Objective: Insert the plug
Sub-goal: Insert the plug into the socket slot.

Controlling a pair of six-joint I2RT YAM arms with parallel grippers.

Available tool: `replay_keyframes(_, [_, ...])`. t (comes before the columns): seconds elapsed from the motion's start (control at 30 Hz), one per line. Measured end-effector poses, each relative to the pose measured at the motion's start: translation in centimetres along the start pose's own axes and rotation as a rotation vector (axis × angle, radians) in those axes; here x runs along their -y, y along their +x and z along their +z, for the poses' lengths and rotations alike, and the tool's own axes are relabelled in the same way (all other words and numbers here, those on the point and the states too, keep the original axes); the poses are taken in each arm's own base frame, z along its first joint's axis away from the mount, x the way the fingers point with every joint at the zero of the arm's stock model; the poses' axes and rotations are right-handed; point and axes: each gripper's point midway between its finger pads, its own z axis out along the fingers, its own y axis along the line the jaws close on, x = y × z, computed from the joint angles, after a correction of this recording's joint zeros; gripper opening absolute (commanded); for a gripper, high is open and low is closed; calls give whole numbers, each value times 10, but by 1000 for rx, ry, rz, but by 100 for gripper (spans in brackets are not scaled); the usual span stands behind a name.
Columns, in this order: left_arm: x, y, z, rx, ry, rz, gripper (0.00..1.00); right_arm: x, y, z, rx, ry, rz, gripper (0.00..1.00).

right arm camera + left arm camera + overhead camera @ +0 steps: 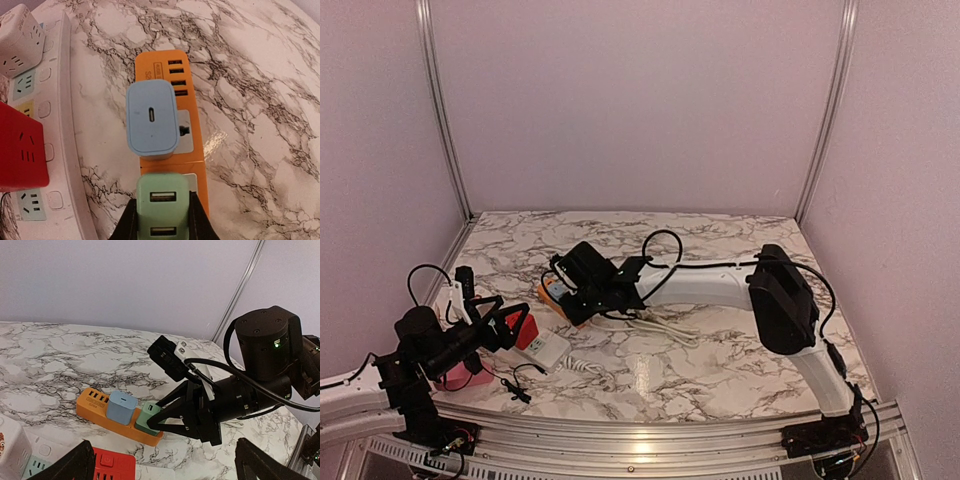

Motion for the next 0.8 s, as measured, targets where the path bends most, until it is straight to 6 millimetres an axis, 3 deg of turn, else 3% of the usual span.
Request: replay_keyframes(0.8, [-2, 0, 0, 0, -6, -1, 99, -5, -2, 5, -6, 30, -24, 8])
